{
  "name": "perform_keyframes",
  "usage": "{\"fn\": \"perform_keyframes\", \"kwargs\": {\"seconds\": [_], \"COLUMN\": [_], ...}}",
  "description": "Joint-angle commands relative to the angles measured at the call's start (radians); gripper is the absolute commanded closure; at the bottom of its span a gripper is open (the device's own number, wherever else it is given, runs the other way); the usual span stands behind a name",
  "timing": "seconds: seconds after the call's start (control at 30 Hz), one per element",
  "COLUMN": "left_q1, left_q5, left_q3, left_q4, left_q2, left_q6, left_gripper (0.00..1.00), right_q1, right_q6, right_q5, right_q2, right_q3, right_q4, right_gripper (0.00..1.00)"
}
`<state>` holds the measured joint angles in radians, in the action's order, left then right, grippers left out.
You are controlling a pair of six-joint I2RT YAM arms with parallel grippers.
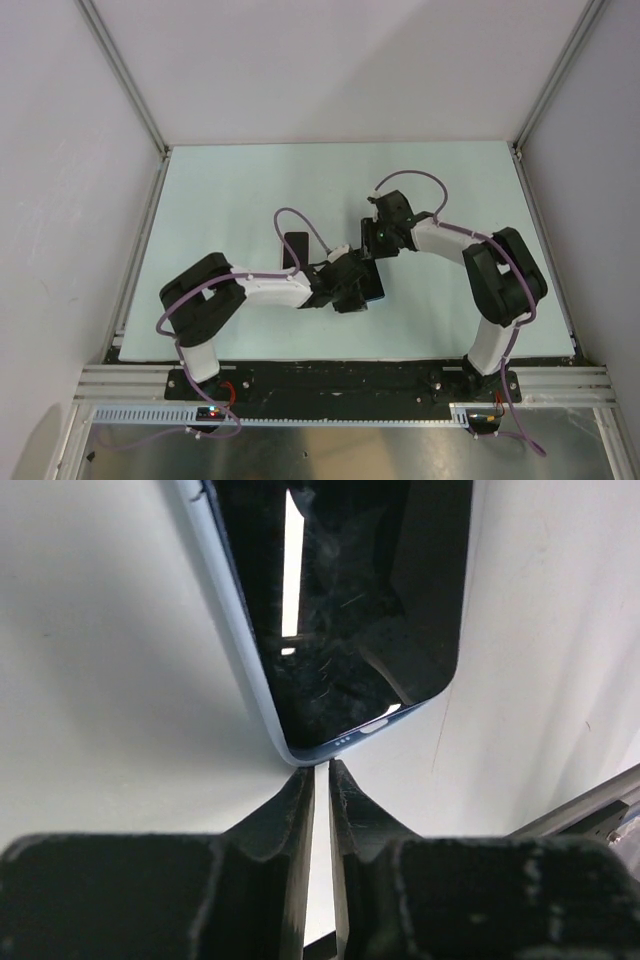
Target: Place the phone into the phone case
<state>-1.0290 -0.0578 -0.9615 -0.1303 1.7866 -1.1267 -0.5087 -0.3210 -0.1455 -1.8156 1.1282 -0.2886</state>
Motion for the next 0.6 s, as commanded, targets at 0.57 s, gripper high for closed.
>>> {"fn": "perform_keyframes", "kwargs": {"seconds": [0.57], "left_q1": [0.169], "left_q5": [-0.121], "left_q3": [0.176], "left_q4": [-0.025], "left_q2": [-0.166], "left_q6": [0.051], "left_gripper": [0.84], "right_q1": [0.046], "right_q6": [-0.127], "right_q5": [0.055], "right_q2": [0.281], "right_q3": [-0.134], "right_q4": [0.059], "right_gripper": [0.48]}}
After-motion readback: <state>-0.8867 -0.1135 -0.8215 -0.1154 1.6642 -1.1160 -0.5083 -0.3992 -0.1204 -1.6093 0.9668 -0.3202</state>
